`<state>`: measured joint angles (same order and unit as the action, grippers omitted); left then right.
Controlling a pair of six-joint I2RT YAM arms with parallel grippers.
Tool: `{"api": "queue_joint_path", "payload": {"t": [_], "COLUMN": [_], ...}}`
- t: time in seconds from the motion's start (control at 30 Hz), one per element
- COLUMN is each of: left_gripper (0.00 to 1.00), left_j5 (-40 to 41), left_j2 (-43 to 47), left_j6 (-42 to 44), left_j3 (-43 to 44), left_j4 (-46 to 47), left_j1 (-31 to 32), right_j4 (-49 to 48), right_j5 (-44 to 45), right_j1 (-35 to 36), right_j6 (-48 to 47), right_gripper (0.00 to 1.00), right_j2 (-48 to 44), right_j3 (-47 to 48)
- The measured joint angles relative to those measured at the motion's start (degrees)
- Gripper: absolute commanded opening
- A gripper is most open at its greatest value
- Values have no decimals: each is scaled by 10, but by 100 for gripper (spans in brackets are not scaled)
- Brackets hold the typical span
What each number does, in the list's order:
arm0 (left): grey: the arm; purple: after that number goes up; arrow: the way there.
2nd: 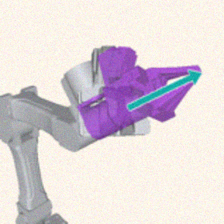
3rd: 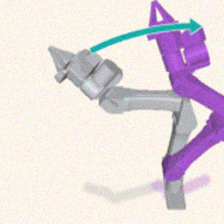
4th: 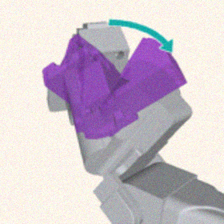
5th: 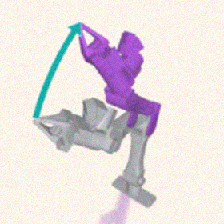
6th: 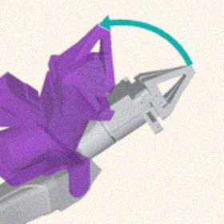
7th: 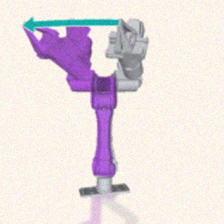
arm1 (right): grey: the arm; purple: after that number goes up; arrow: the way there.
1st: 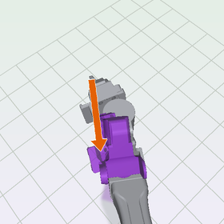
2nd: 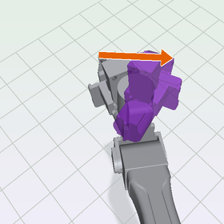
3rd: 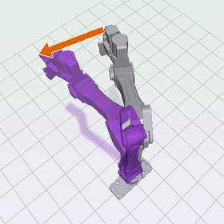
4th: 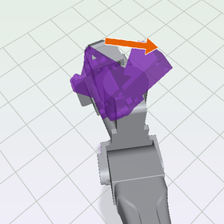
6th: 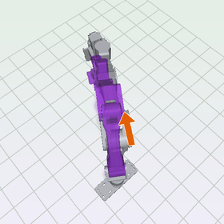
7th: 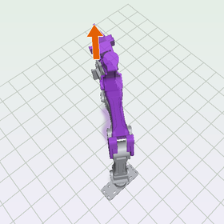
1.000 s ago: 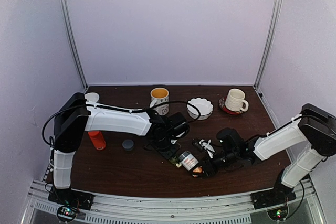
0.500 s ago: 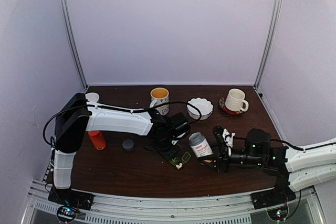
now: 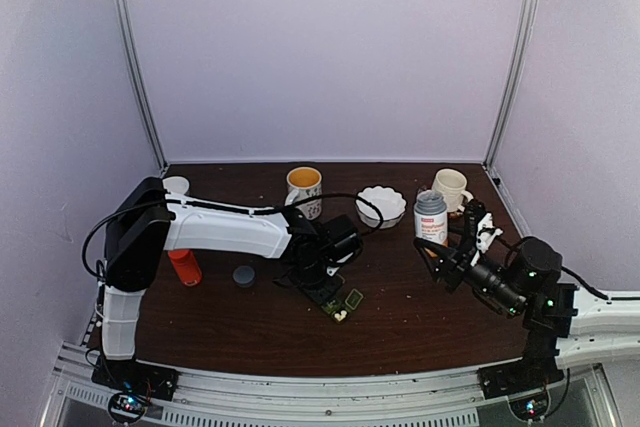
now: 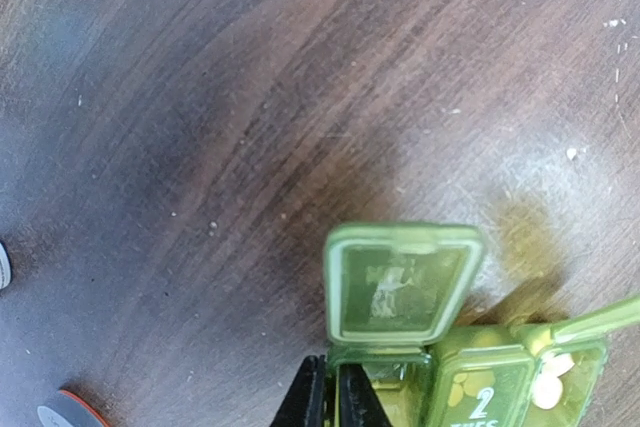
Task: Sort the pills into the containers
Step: Pick up the lid of the pill bottle from the center of the board.
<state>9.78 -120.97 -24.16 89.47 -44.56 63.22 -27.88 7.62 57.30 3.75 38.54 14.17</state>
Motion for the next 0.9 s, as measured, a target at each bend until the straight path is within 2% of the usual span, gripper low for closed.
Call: {"api": "queue_joint_path", "payload": {"t": [0.2, 0.57, 0.7, 0.9], "left_gripper": [21, 41, 45, 60], "left_j5": [4, 7, 17, 47], "left_j2": [0, 6, 26, 104], "left_j6": [-4, -15, -23, -38], "left_j3": [0, -3, -13, -46], "left_j4": [0, 1, -1, -6], "left_j1": [0, 0, 0, 0], "right_j4": [-7, -20, -19, -2], "right_j5": [19, 29, 31, 30], "right_j1": [0, 0, 0, 0], "right_j6": [-17, -41, -51, -61], "right_gripper": [0, 0, 0, 0], "right_j2": [44, 45, 33, 43], "right_j3": [13, 16, 18, 35]}}
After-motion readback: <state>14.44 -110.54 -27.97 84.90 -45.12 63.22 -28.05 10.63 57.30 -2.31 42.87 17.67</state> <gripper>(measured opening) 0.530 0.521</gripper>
